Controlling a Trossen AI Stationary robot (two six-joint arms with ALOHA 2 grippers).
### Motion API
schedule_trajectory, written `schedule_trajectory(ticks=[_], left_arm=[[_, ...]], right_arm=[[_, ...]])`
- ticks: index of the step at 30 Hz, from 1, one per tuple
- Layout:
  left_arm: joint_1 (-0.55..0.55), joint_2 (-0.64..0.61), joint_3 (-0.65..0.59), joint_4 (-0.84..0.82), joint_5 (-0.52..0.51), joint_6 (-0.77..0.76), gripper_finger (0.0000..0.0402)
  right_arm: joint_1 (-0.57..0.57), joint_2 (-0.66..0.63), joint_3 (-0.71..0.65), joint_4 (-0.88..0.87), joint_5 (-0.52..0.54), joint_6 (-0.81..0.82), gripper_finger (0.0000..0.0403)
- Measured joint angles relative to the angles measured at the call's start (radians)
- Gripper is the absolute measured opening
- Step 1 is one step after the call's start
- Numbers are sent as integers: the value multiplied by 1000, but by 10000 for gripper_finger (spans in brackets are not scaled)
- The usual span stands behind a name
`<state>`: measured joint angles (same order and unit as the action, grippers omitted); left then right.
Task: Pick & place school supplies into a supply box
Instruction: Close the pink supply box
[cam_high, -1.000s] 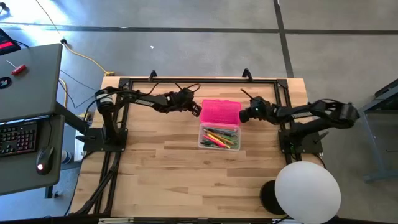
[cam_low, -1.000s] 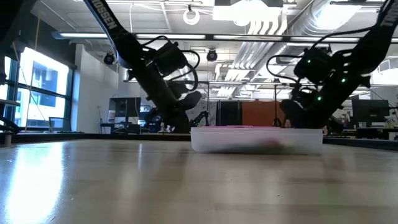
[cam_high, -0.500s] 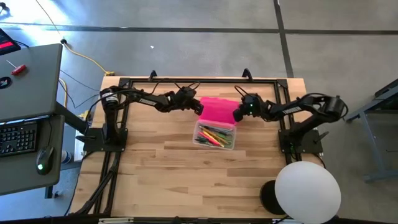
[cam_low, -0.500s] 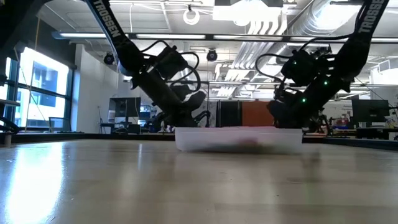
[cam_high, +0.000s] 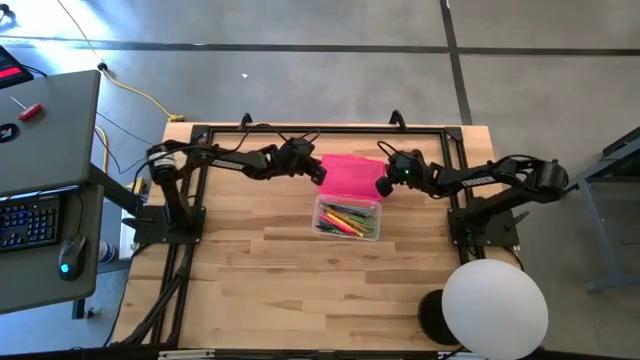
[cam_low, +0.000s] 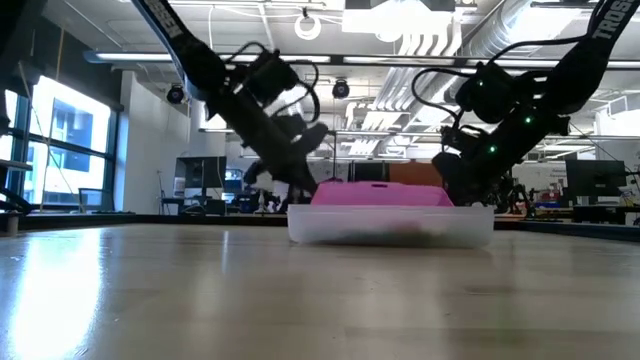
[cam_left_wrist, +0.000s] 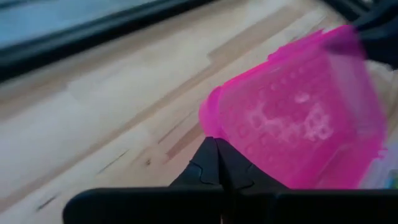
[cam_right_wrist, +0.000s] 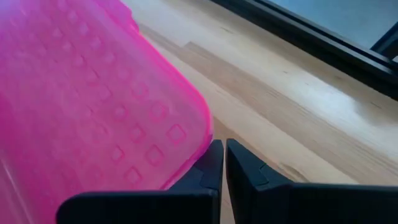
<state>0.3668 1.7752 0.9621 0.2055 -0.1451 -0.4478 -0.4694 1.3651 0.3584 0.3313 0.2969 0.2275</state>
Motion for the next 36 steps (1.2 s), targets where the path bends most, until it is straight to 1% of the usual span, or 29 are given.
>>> schedule_trajectory(ticks=[3, 7, 10, 14, 19, 22, 24, 27, 29, 31, 33, 36], left_arm=[[-35, -53, 0, -17, -54, 29, 23], [-91, -110, 1, -47, -116, 59, 10], [-128, -133, 1, -92, -164, 61, 11], [-170, -138, 1, -151, -256, 61, 25], [-214, -137, 1, -233, -342, 59, 10], [-242, -136, 1, -257, -403, 59, 13], [-262, -136, 1, -269, -441, 59, 23], [-298, -136, 1, -293, -492, 59, 27], [-326, -136, 1, -320, -521, 52, 18], [-352, -136, 1, -350, -546, 48, 10], [-374, -136, 1, -365, -574, 47, 10], [-408, -136, 1, -386, -633, 45, 24]], right_arm=[[12, 0, 0, -6, -4, -21, 0], [36, 0, 0, 1, 12, -50, 0], [61, 0, -2, 24, 21, -88, 0], [100, 0, -2, 51, 48, -124, 0], [157, 1, -2, 67, 82, -136, 0], [197, 0, -2, 78, 96, -164, 0], [227, 0, -2, 85, 109, -181, 0], [277, 1, -2, 85, 172, -203, 0], [308, 1, -2, 85, 202, -231, 0], [335, 0, -2, 84, 201, -260, 0], [359, 1, -2, 76, 179, -281, 0], [392, 1, -2, 74, 116, -305, 0]])
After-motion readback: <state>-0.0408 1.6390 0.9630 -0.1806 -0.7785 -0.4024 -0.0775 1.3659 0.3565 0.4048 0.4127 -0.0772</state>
